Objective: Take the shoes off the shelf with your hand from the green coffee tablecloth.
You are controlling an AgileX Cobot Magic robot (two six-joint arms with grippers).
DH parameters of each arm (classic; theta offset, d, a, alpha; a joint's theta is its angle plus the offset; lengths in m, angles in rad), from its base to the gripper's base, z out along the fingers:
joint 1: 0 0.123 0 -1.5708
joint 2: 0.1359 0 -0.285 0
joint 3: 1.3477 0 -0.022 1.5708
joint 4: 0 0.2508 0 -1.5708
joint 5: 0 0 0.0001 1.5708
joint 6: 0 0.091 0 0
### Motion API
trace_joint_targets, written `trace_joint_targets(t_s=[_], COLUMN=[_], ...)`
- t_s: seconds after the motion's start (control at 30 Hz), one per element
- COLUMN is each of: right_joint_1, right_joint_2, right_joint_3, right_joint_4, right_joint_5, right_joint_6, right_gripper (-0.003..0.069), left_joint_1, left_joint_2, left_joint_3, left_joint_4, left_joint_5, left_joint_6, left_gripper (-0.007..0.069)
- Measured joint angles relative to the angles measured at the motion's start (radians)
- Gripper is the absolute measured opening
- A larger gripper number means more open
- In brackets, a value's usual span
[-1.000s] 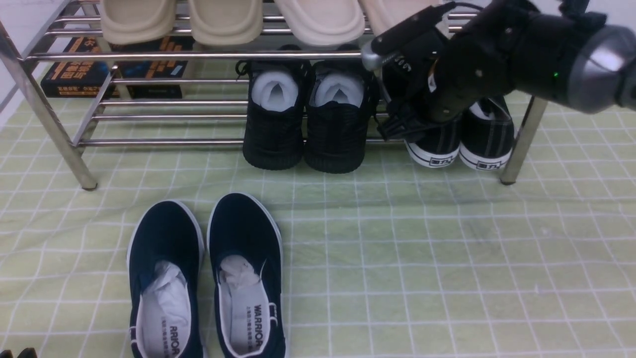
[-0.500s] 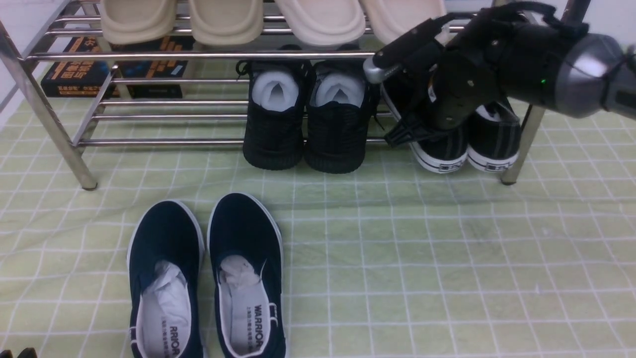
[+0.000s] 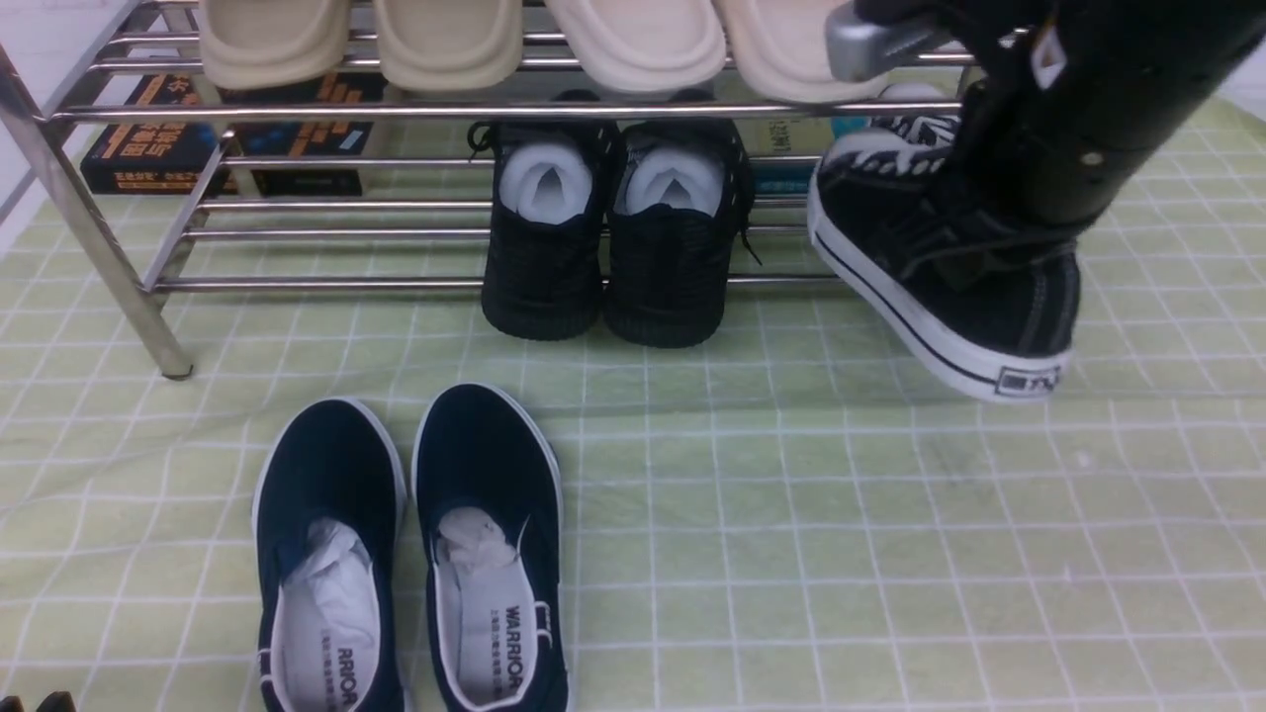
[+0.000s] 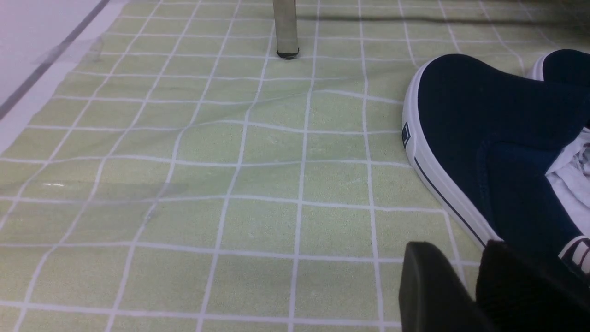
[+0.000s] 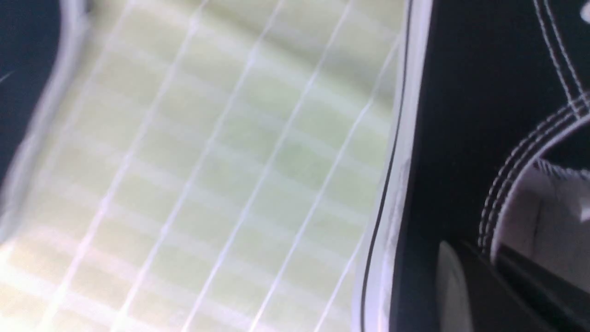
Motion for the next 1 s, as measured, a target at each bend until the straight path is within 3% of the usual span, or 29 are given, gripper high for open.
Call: trace_joint_targets(t_s=[0.13, 0.33, 0.43, 0.47, 0.57, 0.77, 1.0], right_joint_1=[0.060, 0.252, 0.371, 0.377, 0.459, 0.475, 0.475], right_joint_2=[-0.074, -0.162, -0.149, -0.149, -0.089, 0.053, 0.149], right_joint_3=[0.025, 0.176, 0.280, 0.286, 0.338, 0.343, 0.343], right_joint_4=[0.032, 0.034, 0.029, 0.027, -0.038, -0.255, -0.350], right_joint_5=[-0.001, -0.002, -0.004, -0.004, -0.060, -0.267, -0.358], right_joint_6=[0.032, 0.151, 0.288, 0.288, 0.438, 0.623, 0.711], right_gripper=[0.0006, 0.0008, 0.0009, 0.0009, 0.0009, 0.0010, 0.0010], left_joint_1=[0.000, 0.000, 0.000, 0.000, 0.000, 0.000, 0.000], left_joint_2=[0.000, 0.000, 0.000, 0.000, 0.000, 0.000, 0.000], left_joint_3=[0.000, 0.000, 0.000, 0.000, 0.000, 0.000, 0.000], left_joint_4=[0.000, 0.000, 0.000, 0.000, 0.000, 0.000, 0.000], left_joint_5=[0.000, 0.001, 0.001, 0.001, 0.001, 0.001, 0.001], left_joint_6=[0.000, 0.000, 0.000, 0.000, 0.000, 0.000, 0.000], left_gripper=[0.0205, 0.0215, 0.0216, 0.0216, 0.0216, 0.0218, 0.0225])
